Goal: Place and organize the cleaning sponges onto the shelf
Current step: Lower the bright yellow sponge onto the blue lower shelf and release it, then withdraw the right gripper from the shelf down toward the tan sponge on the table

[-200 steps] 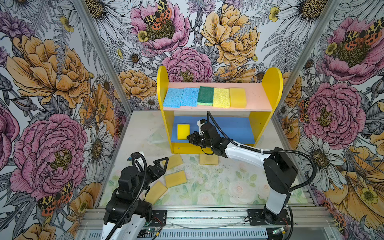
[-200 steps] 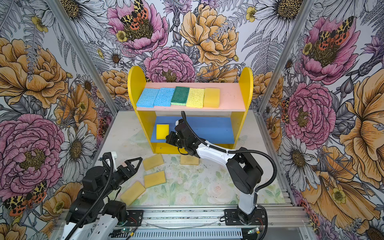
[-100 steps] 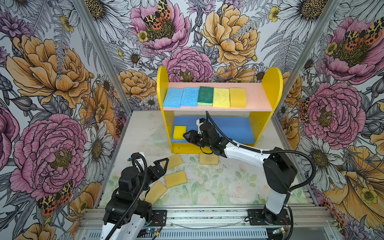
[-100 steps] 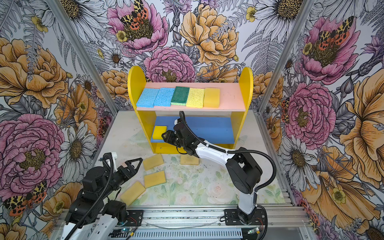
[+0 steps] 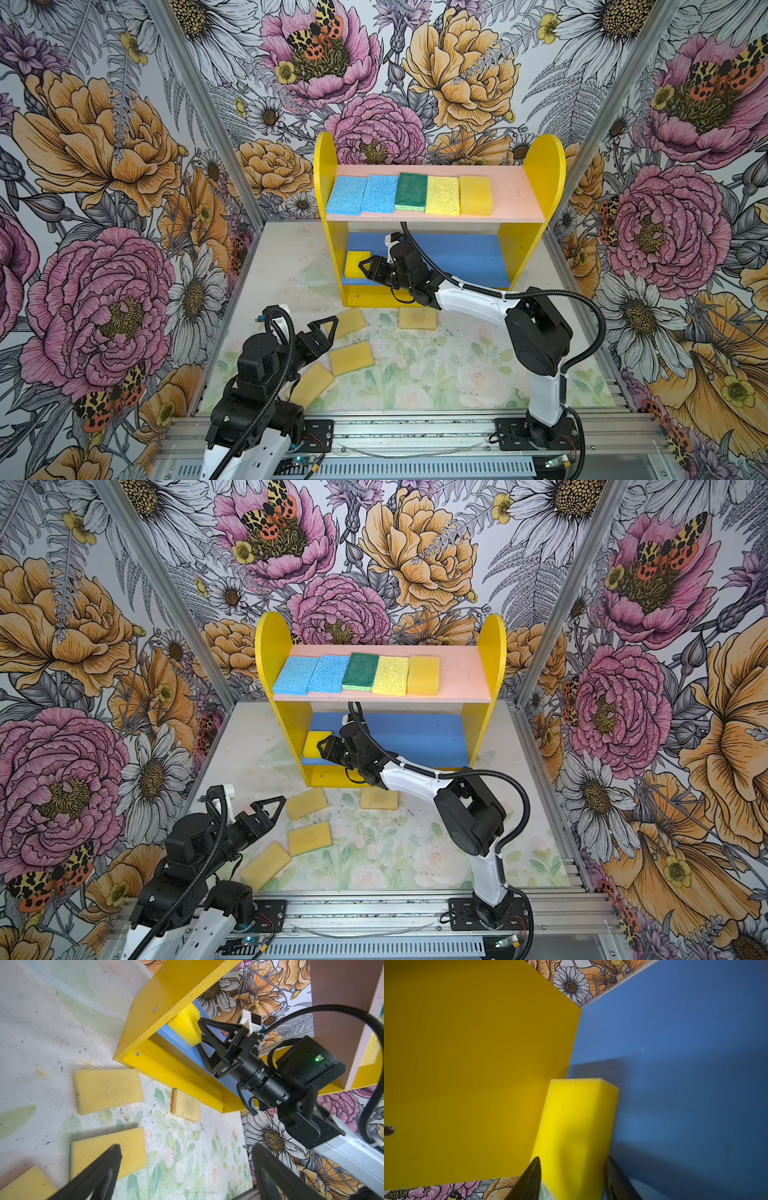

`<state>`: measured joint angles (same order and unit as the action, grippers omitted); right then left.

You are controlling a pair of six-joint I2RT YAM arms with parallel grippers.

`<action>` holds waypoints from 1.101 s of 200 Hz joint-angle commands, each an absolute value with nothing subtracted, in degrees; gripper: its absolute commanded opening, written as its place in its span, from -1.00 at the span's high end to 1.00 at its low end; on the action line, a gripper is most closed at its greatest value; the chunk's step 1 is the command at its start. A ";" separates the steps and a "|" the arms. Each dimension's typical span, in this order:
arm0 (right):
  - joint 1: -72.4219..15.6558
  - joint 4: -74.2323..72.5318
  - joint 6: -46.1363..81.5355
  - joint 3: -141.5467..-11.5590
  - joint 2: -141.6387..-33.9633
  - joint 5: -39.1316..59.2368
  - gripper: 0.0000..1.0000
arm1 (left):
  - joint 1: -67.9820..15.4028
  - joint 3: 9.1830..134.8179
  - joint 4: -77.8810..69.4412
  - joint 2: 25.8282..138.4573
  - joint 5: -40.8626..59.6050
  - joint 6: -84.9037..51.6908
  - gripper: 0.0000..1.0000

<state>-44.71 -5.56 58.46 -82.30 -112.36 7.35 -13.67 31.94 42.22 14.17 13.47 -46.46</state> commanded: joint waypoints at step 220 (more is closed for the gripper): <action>-49.66 2.46 60.90 -58.21 -86.46 -2.20 -0.06 | -13.93 31.25 39.62 16.23 17.41 -45.83 -0.98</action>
<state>-48.14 -0.21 58.74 -64.58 -92.84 2.48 -13.67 31.94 42.09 15.03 14.74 -46.26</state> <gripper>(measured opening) 0.528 0.987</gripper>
